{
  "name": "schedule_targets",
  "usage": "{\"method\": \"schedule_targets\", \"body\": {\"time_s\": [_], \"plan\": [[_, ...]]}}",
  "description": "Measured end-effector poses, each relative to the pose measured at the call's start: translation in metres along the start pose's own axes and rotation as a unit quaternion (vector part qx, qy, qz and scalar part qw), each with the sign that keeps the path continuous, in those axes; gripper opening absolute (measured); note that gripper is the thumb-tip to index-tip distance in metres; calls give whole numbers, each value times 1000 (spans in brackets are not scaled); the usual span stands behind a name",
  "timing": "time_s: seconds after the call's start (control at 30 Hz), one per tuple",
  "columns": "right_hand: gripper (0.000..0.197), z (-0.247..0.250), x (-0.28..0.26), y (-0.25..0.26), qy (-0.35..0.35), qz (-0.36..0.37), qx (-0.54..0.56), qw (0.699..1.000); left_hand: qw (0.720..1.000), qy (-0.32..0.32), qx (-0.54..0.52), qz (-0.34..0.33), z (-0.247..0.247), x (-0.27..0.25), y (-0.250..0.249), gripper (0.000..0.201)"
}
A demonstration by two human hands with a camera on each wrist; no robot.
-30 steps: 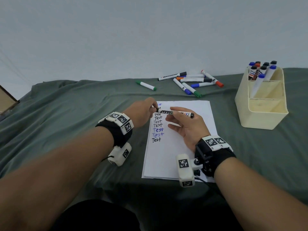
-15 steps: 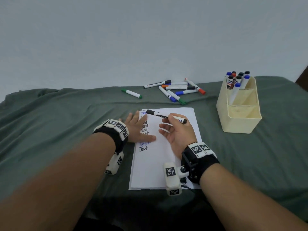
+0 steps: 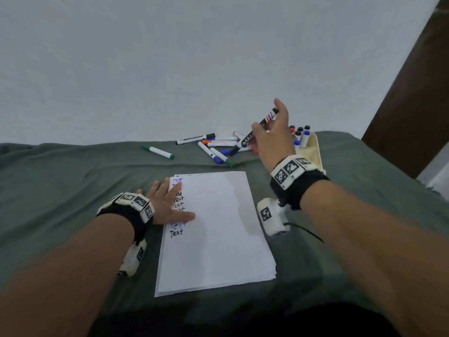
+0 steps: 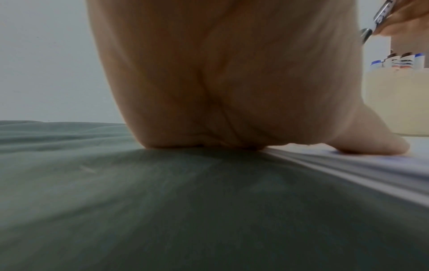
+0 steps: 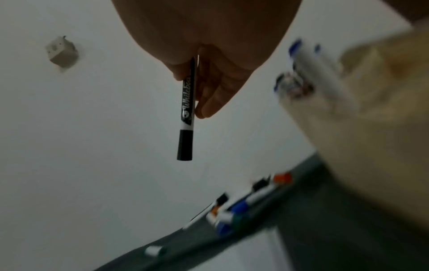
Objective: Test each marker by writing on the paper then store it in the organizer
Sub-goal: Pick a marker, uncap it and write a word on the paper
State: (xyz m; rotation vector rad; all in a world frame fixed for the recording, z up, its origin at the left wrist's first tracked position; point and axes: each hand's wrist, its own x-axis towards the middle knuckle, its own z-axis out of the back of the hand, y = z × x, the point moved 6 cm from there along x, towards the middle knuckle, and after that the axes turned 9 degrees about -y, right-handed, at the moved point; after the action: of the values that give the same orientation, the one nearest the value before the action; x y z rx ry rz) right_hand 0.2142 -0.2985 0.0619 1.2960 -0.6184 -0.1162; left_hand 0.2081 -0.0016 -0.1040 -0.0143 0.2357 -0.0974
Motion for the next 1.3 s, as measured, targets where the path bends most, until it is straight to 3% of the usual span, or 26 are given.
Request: {"method": "schedule_targets", "body": {"time_s": [0.13,0.27,0.4,0.57,0.87,1.03,1.1,1.17,1.23,1.3], "plan": [[60,49,42,35,-58,102,-110,987,1000,2,-2,-1,1,0,-1,125],[52,76,53,33,-47,143,-212,966,1000,9,-2,-2,2,-1,-1,131],[44,80,43,7,-8,129,-287,949,1000,4,0,-1,1,-1,-1,125],[38,81,41,-20,-4,87,-303,949,1000,-1,-2,2,1,0,0,125],[36,70,35,-41,63,68,-390,916,1000,-13,-7,3,0,0,0,123],[48,51,22,-7,-4,214,-495,842,1000,-8,-11,4,0,0,0,130],[49,28,15,3,32,270,-470,840,1000,-8,-11,5,0,0,-1,134],[51,-1,5,3,118,285,-415,856,1000,-9,-10,5,0,0,-1,133],[55,-33,-8,-7,232,237,-384,862,1000,-9,-10,6,1,-1,-2,132],[56,-60,-25,-24,331,179,-404,834,1000,-6,-9,7,2,-2,-2,131]]}}
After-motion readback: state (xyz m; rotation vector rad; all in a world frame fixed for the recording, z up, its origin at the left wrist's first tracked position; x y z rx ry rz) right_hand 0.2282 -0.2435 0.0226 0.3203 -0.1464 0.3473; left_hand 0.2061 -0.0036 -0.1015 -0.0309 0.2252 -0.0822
